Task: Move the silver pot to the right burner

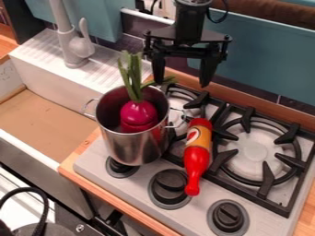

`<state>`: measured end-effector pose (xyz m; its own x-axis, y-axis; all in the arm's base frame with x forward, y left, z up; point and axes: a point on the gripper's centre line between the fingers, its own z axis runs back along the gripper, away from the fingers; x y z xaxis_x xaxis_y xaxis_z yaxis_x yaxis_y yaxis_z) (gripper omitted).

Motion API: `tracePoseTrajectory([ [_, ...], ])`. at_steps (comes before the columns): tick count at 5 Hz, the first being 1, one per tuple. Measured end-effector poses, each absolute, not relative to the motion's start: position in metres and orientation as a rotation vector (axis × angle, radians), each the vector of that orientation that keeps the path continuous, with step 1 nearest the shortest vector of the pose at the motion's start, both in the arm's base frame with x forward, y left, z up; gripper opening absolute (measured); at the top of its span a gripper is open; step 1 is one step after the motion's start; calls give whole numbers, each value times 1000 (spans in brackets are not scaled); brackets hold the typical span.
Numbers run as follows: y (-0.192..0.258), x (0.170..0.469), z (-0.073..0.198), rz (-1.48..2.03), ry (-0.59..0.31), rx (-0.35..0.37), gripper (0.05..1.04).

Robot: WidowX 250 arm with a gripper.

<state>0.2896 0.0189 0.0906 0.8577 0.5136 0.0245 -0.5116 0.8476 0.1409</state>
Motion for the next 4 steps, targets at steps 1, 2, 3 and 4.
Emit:
tracePoseTrajectory([
  [1,25,284,106,406,14,159,999],
  [2,29,282,119,293,-12,154,1000],
  [3,33,264,132,166,-59,123,999],
  [4,33,241,135,15,-39,122,999],
])
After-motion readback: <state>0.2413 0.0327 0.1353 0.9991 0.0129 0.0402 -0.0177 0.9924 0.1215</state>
